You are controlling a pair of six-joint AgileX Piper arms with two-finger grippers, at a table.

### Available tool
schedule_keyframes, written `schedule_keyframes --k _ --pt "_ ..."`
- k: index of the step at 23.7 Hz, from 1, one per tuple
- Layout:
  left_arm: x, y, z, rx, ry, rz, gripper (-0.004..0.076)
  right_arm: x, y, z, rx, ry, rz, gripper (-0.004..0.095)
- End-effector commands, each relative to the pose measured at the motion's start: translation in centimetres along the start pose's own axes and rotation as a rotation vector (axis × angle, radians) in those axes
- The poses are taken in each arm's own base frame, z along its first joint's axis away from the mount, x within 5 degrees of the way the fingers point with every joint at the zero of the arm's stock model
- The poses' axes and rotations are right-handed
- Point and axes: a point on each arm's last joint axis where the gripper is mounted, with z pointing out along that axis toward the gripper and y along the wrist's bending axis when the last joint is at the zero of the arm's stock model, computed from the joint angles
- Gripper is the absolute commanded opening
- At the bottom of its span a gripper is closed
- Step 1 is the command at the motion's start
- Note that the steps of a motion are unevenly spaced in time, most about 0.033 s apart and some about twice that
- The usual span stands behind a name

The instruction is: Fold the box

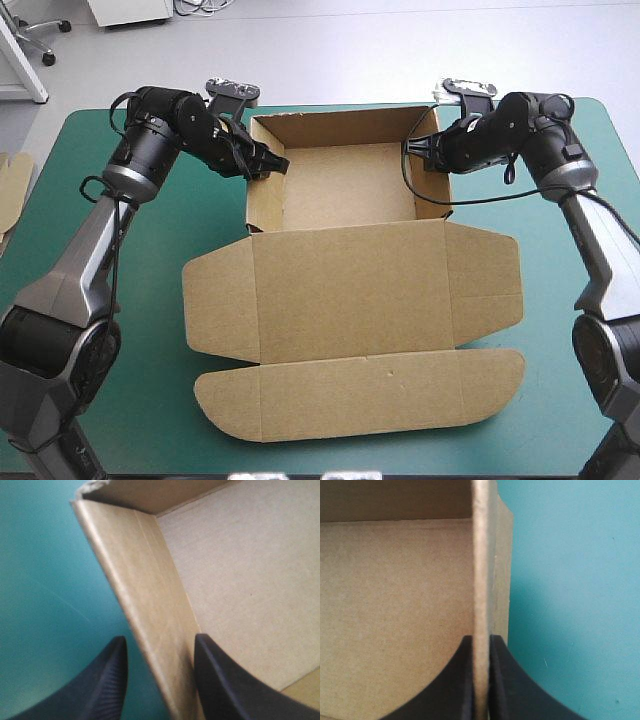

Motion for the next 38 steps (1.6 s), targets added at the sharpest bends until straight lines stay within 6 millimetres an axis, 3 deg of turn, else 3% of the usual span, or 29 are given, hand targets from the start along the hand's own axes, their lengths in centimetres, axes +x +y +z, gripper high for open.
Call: schedule_keyframes --k 1,6,14,17,23,29,38 --pt "-0.5 -0.4 -2.3 -0.006 -0.067 0.006 0.0309 -1.1 1.3 -3.0 -0.062 -0.120 0.015 -0.0013" --pt "0.0 -0.2 -0.5 -0.001 0.035 -0.002 0.0309 -1.3 1.3 -3.0 -0.063 -0.143 0.016 -0.0013" --pt "-0.2 0.0 1.1 -0.002 0.044 -0.022 0.0286 -1.1 1.2 -2.5 -0.061 -0.113 -0.004 -0.0013" --pt "0.0 0.1 2.3 -0.001 0.077 -0.025 0.0162 -0.7 1.5 -0.9 -0.056 -0.059 -0.031 -0.0013" --pt "-0.1 0.6 2.9 -0.052 0.082 -0.007 -0.0013 -0.2 1.2 1.4 -0.029 0.011 -0.046 -0.0013" --pt "-0.2 1.0 3.7 -0.079 0.076 -0.002 -0.0014 -0.1 2.1 1.8 0.016 0.023 -0.112 -0.0012" --pt "-0.5 1.5 5.1 -0.122 0.057 -0.006 -0.0014 -0.3 1.6 2.5 0.076 0.070 -0.127 -0.0012"
